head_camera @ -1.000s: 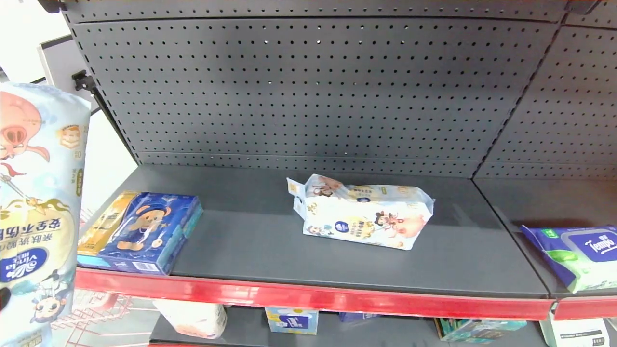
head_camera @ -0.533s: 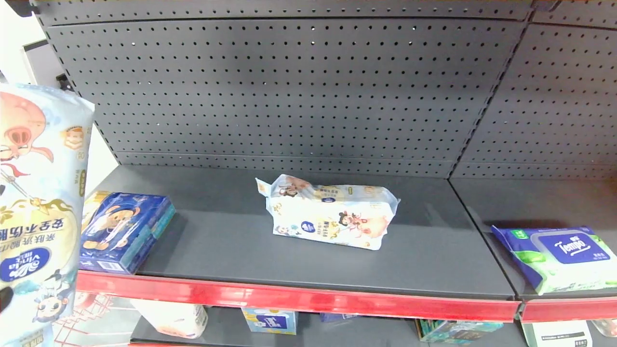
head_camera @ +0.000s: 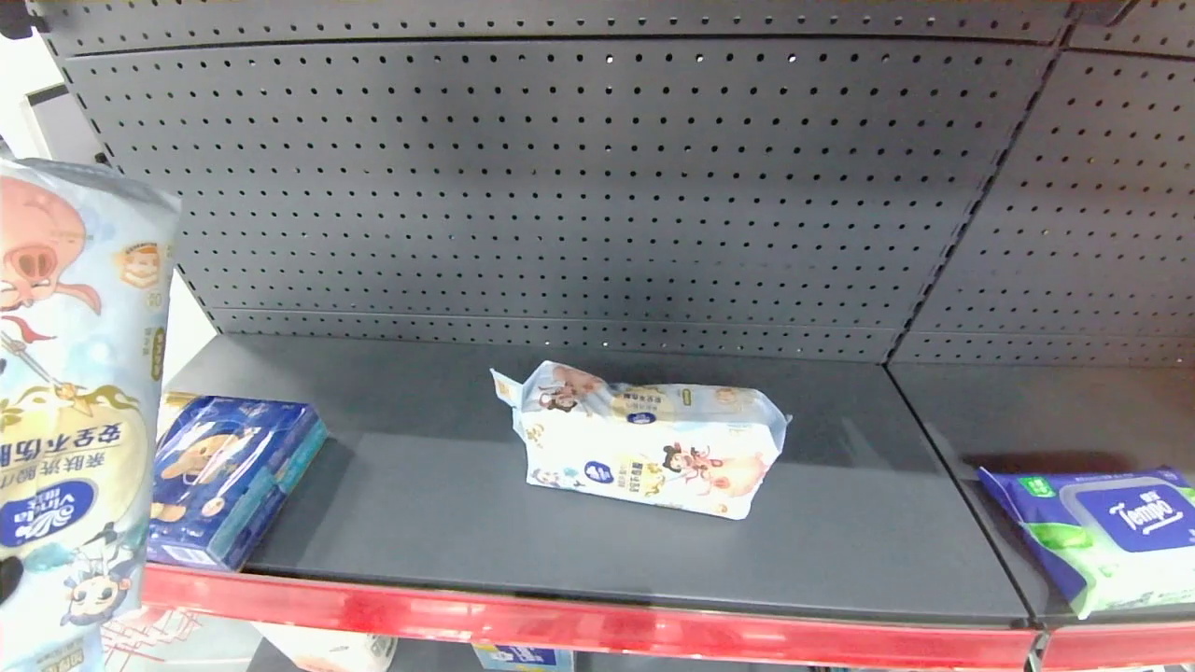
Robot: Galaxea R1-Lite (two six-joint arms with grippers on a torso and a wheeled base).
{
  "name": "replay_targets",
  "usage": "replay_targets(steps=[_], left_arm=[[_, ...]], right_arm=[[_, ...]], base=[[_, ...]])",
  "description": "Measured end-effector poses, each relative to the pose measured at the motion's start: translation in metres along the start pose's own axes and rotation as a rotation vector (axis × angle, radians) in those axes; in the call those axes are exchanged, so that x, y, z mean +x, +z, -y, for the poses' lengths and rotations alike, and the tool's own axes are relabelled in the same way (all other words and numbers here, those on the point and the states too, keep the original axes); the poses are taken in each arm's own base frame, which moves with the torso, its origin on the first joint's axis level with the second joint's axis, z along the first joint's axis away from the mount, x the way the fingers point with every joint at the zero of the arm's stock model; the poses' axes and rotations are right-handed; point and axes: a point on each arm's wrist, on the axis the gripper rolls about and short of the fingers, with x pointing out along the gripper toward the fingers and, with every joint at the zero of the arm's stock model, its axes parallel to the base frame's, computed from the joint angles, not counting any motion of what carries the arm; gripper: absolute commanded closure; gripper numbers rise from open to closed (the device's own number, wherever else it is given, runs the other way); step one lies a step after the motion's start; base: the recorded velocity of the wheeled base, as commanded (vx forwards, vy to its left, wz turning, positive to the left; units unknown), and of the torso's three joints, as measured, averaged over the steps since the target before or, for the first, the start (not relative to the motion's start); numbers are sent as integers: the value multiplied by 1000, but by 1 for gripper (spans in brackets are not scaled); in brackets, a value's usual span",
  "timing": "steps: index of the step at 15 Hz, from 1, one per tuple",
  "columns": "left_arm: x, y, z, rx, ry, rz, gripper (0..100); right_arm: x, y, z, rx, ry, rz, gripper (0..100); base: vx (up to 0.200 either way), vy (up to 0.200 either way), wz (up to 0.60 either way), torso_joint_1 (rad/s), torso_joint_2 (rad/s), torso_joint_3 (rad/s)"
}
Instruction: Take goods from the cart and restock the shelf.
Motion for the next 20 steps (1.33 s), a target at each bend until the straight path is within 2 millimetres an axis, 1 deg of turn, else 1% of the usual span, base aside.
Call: replay_targets(steps=[7,8,9,11,12,13,14,15,17,18,20], left_arm=[[-1,-1,1,0,-16,4,100],[-1,-1,1,0,-16,4,100],[0,-2,1,-1,-17,1,100],[2,-3,1,-1,-39,-5,100],[3,-2,1,-1,-67,1,100],[5,0,1,4,-91,18,100],[8,-1,1,3,-105,8,100],[11,-1,0,3,-118,7,100],[19,2,-1,0,-131,4,100],[22,1,-1,-5,-152,-6,100],[26,1,0,-11,-212,-12,100]], right_arm=[[0,1,0,-18,2,3,0],[0,5,0,-15,11,6,0],[-2,17,0,4,17,27,0],[0,58,1,28,64,46,0],[8,82,1,7,107,28,0],[22,102,0,-20,157,-2,0],[39,118,-1,-43,218,-37,0],[61,132,-5,-65,299,-76,0],[102,146,-16,-95,483,-152,0],[123,148,-24,-104,574,-194,0],[156,149,-44,-126,716,-258,0]], base=[[0,0,0,0,0,0],[0,0,0,0,0,0],[0,0,0,0,0,0],[0,0,0,0,0,0],[0,0,0,0,0,0],[0,0,0,0,0,0],[0,0,0,0,0,0],[0,0,0,0,0,0],[0,0,0,0,0,0],[0,0,0,0,0,0],[0,0,0,0,0,0]])
